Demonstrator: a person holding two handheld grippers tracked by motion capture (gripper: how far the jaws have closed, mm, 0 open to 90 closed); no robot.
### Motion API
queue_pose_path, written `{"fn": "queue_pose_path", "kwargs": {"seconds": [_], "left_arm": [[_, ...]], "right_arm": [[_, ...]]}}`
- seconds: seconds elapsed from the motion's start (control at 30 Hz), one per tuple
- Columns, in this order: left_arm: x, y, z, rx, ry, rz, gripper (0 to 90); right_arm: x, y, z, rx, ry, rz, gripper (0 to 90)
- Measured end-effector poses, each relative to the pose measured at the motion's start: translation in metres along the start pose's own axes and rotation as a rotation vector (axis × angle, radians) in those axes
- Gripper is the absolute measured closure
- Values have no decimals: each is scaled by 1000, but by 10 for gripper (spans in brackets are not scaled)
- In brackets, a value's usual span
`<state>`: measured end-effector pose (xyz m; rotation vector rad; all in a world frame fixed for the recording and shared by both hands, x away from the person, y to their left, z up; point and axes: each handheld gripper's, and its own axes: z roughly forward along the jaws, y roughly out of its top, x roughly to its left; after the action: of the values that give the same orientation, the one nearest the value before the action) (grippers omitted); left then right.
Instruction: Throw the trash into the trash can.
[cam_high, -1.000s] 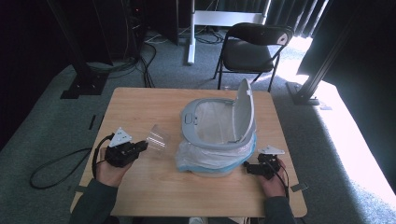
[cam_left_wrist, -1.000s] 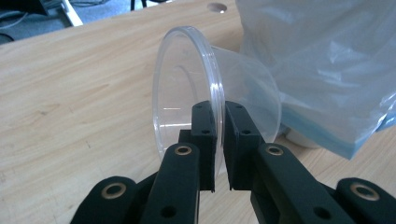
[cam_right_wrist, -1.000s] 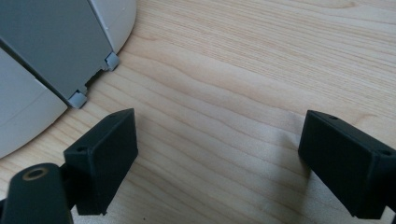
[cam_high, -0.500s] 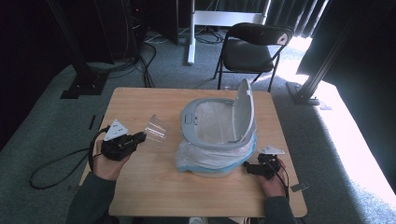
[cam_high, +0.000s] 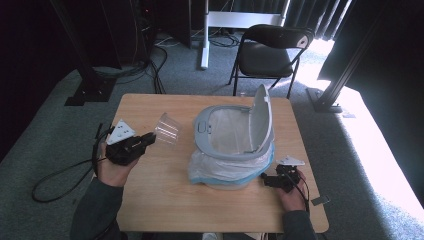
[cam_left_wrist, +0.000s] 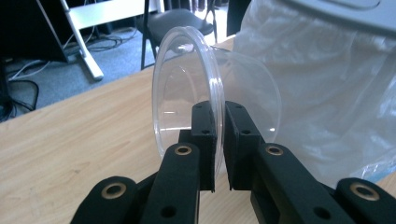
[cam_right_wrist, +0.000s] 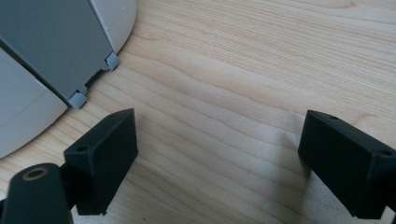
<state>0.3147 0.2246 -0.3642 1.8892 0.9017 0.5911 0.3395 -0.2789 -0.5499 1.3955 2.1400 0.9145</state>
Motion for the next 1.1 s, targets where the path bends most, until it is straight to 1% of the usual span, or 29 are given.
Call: {"fn": "queue_pose_path", "kwargs": {"seconds": [0.2,0.63,0.9,1.1], "left_arm": [[-2,10,-3,-23,-8,15,838],[-1,28,-6,-52,-17,38,838],[-5,42,-8,-80,-31,58,838],[-9,51,-8,-91,-37,74,838]], "right_arm": [[0,0,0,0,0,-1,111],[0,0,0,0,0,-1,110],[0,0,0,0,0,-1,111],[0,0,0,0,0,-1,111]]}}
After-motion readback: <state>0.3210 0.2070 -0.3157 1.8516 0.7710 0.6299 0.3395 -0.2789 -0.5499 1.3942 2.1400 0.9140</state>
